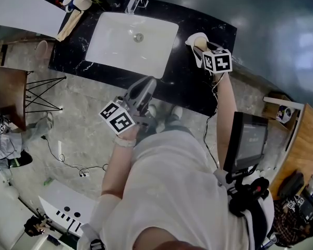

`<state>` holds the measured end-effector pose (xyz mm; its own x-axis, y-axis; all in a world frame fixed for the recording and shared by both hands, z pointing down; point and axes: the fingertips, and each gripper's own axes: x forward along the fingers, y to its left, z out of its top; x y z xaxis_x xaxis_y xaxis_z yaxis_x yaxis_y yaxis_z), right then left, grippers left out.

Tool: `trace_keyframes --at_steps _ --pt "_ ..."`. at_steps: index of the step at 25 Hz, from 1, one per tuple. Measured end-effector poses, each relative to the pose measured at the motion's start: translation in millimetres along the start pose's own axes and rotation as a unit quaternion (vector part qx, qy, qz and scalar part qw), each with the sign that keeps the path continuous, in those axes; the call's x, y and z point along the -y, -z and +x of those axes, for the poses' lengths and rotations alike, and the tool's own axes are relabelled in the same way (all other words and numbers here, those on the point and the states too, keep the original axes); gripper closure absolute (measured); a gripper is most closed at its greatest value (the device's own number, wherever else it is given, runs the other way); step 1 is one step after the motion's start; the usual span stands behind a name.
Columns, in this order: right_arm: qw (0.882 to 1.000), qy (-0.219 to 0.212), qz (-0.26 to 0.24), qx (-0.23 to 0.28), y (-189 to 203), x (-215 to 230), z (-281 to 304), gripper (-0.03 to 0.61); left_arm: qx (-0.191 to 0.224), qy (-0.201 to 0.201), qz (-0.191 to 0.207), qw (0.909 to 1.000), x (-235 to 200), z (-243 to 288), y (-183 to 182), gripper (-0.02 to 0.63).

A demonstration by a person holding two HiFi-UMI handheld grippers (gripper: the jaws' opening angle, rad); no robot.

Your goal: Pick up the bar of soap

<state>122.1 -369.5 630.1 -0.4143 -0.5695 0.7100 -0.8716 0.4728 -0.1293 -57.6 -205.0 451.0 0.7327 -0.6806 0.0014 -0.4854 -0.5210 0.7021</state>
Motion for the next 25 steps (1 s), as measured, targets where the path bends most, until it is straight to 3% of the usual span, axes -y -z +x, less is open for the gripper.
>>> trace_keyframes --at_steps 8,16,25 --pt "1.000 -0.012 0.004 0.000 -0.5 0.9 -0.7 0.314 0.002 -0.002 0.000 1.0000 2.1 -1.0 1.0 0.604" --pt "1.000 0.007 -0.011 0.004 -0.7 1.2 -3.8 0.316 0.005 -0.009 -0.001 0.9999 0.7 -5.7 0.3 0.604" --pt "0.999 -0.017 0.009 0.044 -19.5 -5.2 -18.7 0.314 0.006 -0.007 -0.001 1.0000 3.2 -7.1 0.5 0.604"
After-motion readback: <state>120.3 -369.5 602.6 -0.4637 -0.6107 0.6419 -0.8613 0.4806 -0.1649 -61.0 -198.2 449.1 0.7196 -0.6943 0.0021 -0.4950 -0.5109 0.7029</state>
